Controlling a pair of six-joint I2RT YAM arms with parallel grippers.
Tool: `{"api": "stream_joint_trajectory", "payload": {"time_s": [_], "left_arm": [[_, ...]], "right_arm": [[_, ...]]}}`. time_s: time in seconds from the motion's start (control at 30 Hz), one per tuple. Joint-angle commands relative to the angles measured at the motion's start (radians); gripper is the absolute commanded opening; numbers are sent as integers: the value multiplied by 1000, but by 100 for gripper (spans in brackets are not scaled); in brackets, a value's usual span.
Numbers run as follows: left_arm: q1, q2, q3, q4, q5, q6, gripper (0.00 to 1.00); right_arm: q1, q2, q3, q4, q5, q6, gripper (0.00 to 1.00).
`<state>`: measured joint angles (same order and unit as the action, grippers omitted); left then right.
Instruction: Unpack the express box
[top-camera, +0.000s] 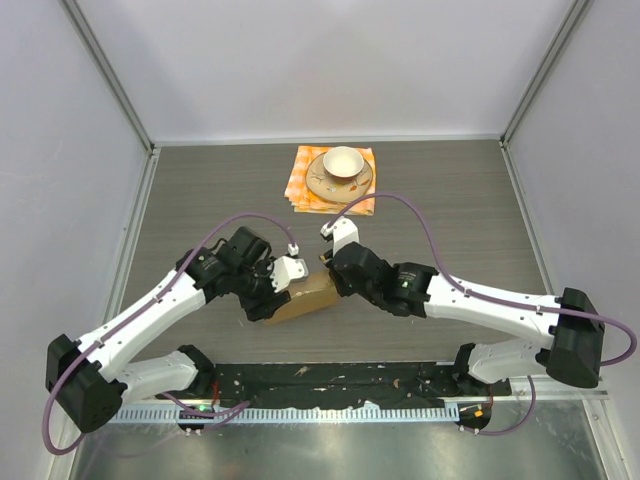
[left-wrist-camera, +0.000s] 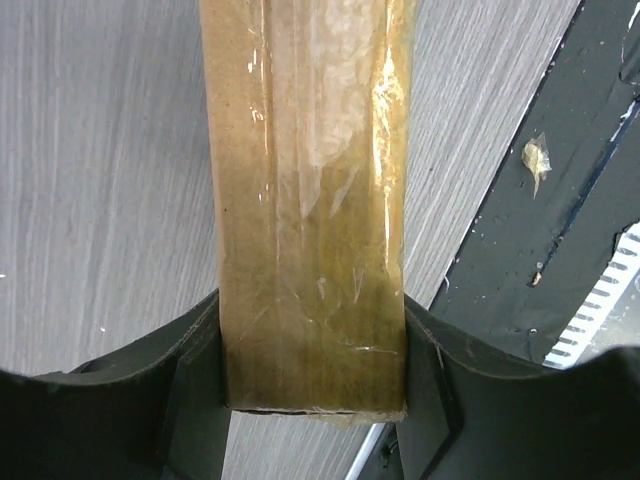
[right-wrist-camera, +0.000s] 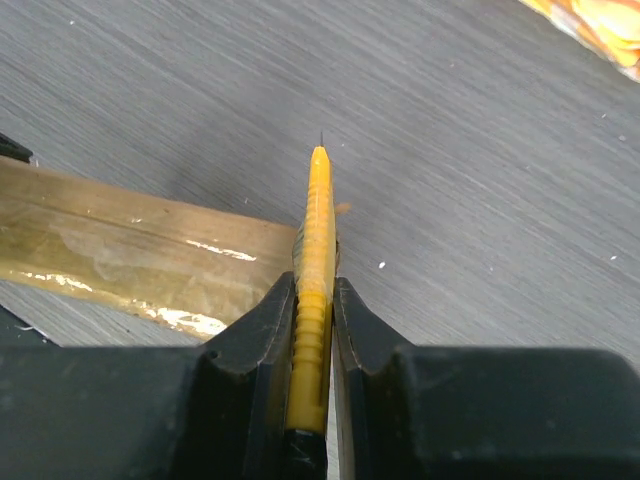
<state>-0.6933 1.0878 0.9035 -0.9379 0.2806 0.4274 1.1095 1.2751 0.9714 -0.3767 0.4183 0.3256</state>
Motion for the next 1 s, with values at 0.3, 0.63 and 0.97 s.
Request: {"api": "stream_joint_trajectory", "payload": {"time_s": [0.3, 0.63, 0.97], "left_arm": [[-6, 82, 329, 45, -34, -58, 59], [-72, 133, 328, -39, 14, -95, 58], [-210, 251, 382, -29, -29, -124, 56]], "right_arm": [[3, -8, -118, 148, -81, 93, 1], [6, -13, -149, 153, -30, 95, 1], [6, -25, -177, 176, -58, 107, 1]]}}
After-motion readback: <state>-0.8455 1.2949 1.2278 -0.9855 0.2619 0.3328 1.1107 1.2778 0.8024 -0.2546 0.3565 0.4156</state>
